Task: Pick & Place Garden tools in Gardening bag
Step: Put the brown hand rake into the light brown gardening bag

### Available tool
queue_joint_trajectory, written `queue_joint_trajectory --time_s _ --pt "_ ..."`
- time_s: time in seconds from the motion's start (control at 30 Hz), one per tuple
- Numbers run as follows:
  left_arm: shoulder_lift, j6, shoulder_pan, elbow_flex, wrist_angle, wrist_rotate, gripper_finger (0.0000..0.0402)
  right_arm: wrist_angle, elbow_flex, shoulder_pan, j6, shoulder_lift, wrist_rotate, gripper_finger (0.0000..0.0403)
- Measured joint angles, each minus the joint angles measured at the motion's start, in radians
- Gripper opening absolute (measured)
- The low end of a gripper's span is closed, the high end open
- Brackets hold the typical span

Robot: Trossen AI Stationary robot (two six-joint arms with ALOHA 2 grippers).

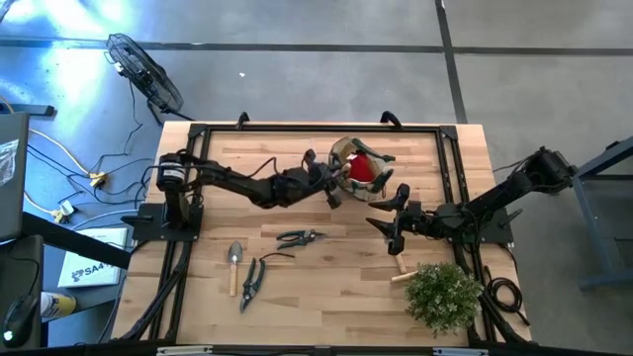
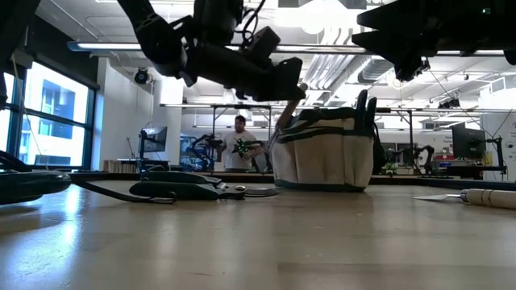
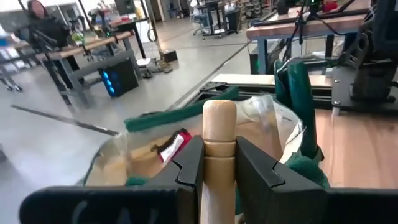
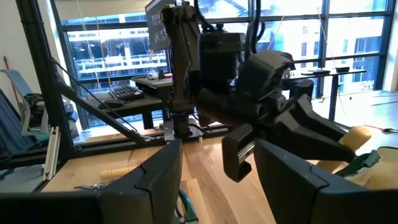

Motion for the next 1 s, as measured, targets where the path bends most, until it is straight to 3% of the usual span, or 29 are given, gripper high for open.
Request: queue_joint_trajectory --time_s 0.17,0.37,0.47,0.67,0.8,1.0 --pt "-0.028 0.052 -0.015 0.000 0.013 -0.045 0.0056 0.000 0.000 0.000 0.000 0.000 0.000 0.0191" --pt "-0.109 0.090 -0.022 0.000 0.011 -0.022 0.0056 0.008 0.000 0.000 0.000 0.000 -0.037 0.0191" --pt "-0.141 0.128 -0.019 0.000 0.034 0.077 0.0056 0.033 0.000 0.000 0.000 0.000 -0.098 0.0191" --pt "-0.151 0.171 0.040 0.097 0.026 0.430 0.0056 0.055 0.000 0.000 0.001 0.000 -0.164 0.0191" --pt "-0.123 0.184 0.085 0.239 -0.145 0.467 0.0056 0.078 0.000 0.000 0.019 0.000 -0.199 0.0191" --pt "-0.058 0.221 0.158 0.388 -0.305 0.603 0.0056 0.169 0.000 0.025 0.026 0.000 -0.370 0.0191"
